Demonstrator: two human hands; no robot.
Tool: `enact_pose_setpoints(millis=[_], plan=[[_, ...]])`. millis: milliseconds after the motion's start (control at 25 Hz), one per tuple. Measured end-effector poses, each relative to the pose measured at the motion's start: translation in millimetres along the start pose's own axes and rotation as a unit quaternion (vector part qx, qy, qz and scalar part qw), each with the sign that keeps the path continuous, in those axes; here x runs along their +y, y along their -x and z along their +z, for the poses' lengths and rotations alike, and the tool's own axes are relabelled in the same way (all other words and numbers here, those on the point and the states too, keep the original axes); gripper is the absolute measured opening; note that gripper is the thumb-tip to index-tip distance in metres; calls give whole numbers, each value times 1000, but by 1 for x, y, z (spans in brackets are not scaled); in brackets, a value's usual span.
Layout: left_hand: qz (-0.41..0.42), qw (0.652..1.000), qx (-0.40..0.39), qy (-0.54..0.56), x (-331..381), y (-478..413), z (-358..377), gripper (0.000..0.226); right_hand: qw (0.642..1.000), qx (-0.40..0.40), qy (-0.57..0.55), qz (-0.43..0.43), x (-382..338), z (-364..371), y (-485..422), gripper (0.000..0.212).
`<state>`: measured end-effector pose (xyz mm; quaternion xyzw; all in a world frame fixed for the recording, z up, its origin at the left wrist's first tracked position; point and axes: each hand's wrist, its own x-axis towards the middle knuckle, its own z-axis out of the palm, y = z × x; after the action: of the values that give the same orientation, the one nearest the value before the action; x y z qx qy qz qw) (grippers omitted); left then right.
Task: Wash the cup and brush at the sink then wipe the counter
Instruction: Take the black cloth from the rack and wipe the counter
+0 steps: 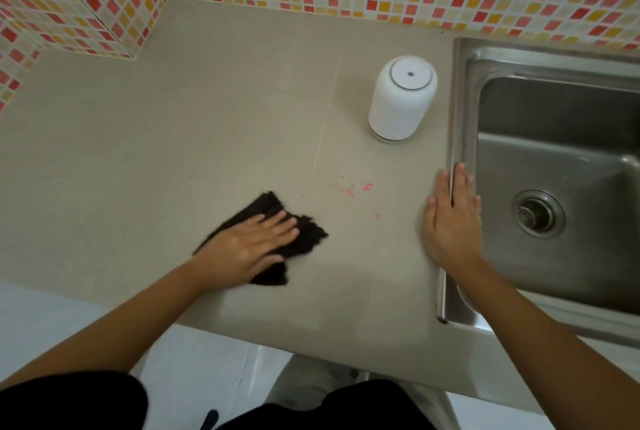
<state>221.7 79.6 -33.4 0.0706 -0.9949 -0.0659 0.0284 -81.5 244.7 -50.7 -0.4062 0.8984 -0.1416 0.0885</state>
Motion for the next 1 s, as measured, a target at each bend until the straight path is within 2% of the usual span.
enact_pose_setpoints(millis=[80,160,240,280,360,440,520,640,720,760,840,920,1000], plan=[[-60,998,25,-13,-35,-2,-3,50,999,14,-30,-12,-1,-8,-2,60],[-150,988,48,-9,-58,-49,-1,55,992,44,-107,-44,-8,-21,-14,64],[-191,979,72,-24,-37,-103,9,57,975,19,-213,-58,-20,-34,-41,81],[-194,978,69,-24,-17,-114,15,57,964,-21,-258,-56,-26,-38,-57,94],[-145,988,31,-33,16,-98,21,59,946,-84,-311,-44,-36,-42,-86,119],[-97,995,-13,-22,26,-46,14,57,933,-86,-347,-49,-42,-37,-100,128],[-99,995,5,-15,-1,-11,6,54,928,-63,-366,-46,-44,-28,-105,126],[-273,961,42,0,-43,-42,2,58,933,-22,-358,-42,-50,-27,-107,113],[-355,932,63,28,-32,-88,9,56,940,-15,-338,-41,-53,-30,-110,102],[-352,933,61,36,-15,-103,14,55,943,-13,-331,-40,-53,-30,-111,97],[-289,955,60,9,34,-96,24,57,944,-6,-328,-37,-54,-28,-110,92],[-219,976,10,-11,71,-45,23,55,939,12,-343,-32,-55,-26,-108,92],[-216,976,-25,-28,73,18,16,51,928,19,-370,-29,-59,-28,-109,98]])
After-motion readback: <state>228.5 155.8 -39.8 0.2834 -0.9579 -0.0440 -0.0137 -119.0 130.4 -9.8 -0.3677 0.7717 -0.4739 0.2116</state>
